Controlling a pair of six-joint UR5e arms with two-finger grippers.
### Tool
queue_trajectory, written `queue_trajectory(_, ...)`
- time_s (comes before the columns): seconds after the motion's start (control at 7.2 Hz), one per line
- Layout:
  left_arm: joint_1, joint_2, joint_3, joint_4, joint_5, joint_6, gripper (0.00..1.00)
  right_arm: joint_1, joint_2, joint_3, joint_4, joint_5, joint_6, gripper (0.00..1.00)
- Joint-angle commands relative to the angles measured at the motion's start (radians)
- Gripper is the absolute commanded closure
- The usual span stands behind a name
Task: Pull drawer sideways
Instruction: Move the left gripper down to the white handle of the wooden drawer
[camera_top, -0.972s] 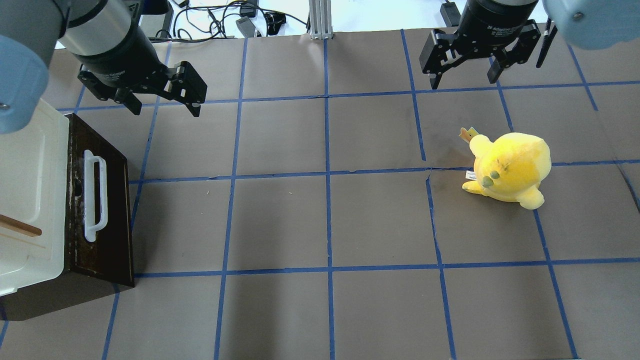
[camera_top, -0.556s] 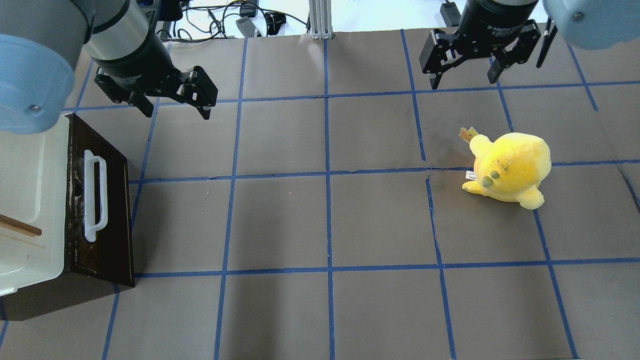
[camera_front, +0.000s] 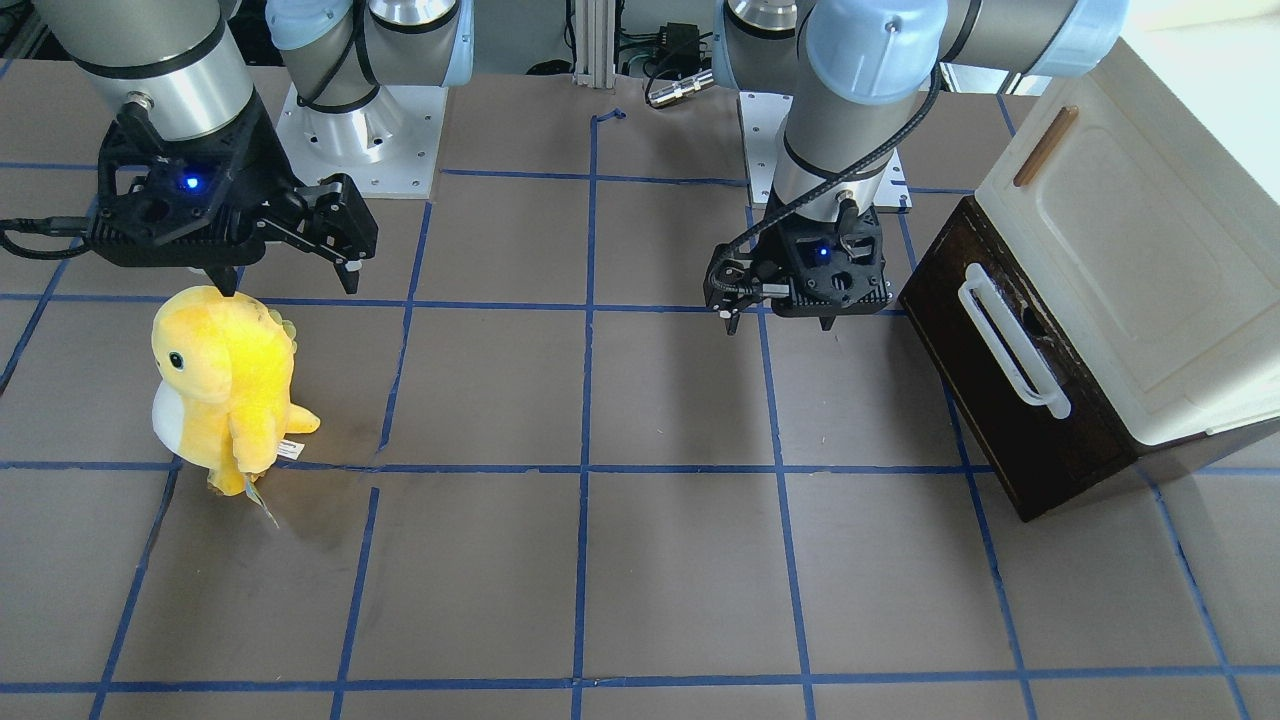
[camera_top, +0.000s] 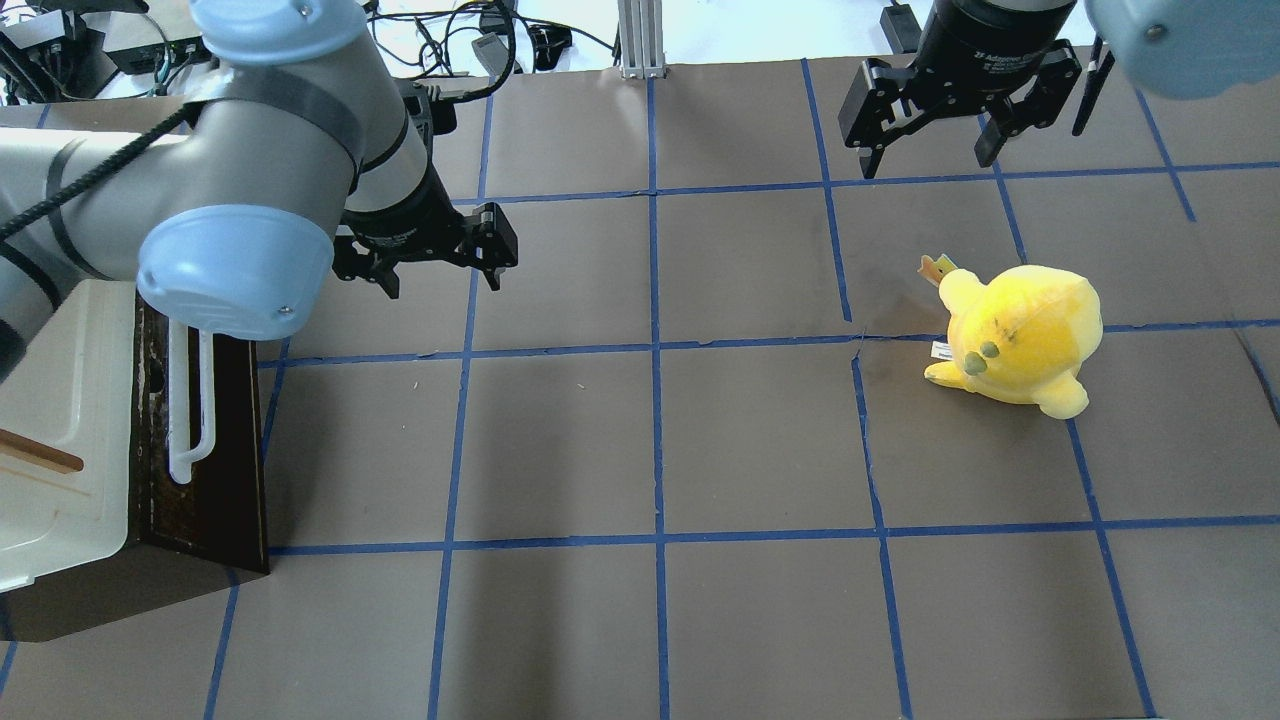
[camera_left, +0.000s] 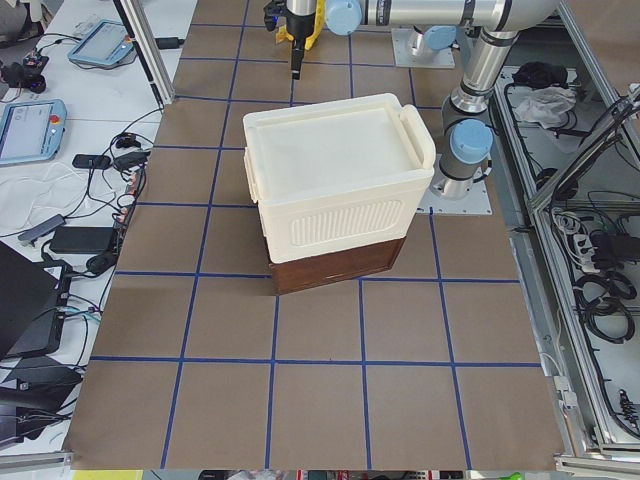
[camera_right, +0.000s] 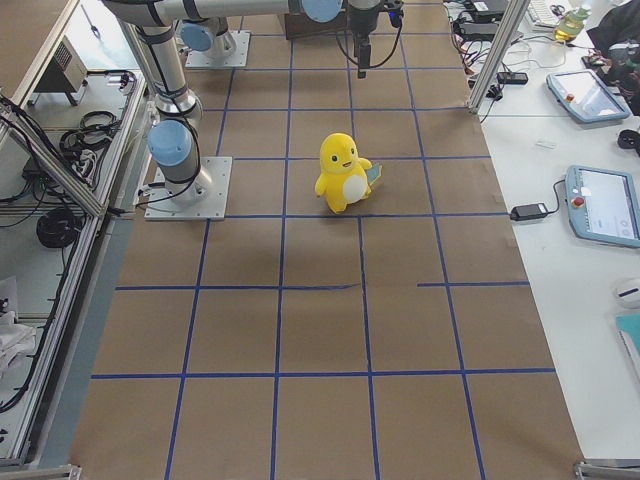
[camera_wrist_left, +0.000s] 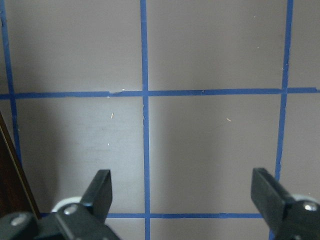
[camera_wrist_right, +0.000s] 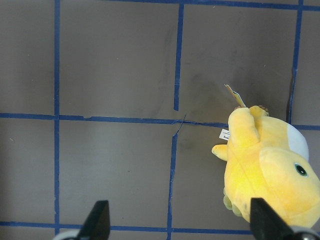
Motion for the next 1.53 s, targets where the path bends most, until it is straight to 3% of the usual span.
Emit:
queue_trajectory(0.0,-0.006,-0.012,-0.079,0.012,0.125,-0.087,0.0,0.0,0.0,0.0,0.0,0.0,0.0,0.0)
queue_trajectory(0.42,-0.003,-0.041,-0.209,0.001,0.354,-0.113,0.0,0.0,0.0,0.0,0.0,0.0,0.0,0.0)
queue_trajectory(0.69,-0.003,-0.067,-0.229,-0.115,0.603,-0.113,0.0,0.0,0.0,0.0,0.0,0.0,0.0,0.0)
queue_trajectory(1.11,0.006,-0.117,-0.249,-0.128,0.832,-0.121,0.0,0.0,0.0,0.0,0.0,0.0,0.0,0.0)
queue_trajectory(1.39,0.038,-0.151,-0.249,-0.123,0.853,-0.121,0.0,0.0,0.0,0.0,0.0,0.0,0.0,0.0)
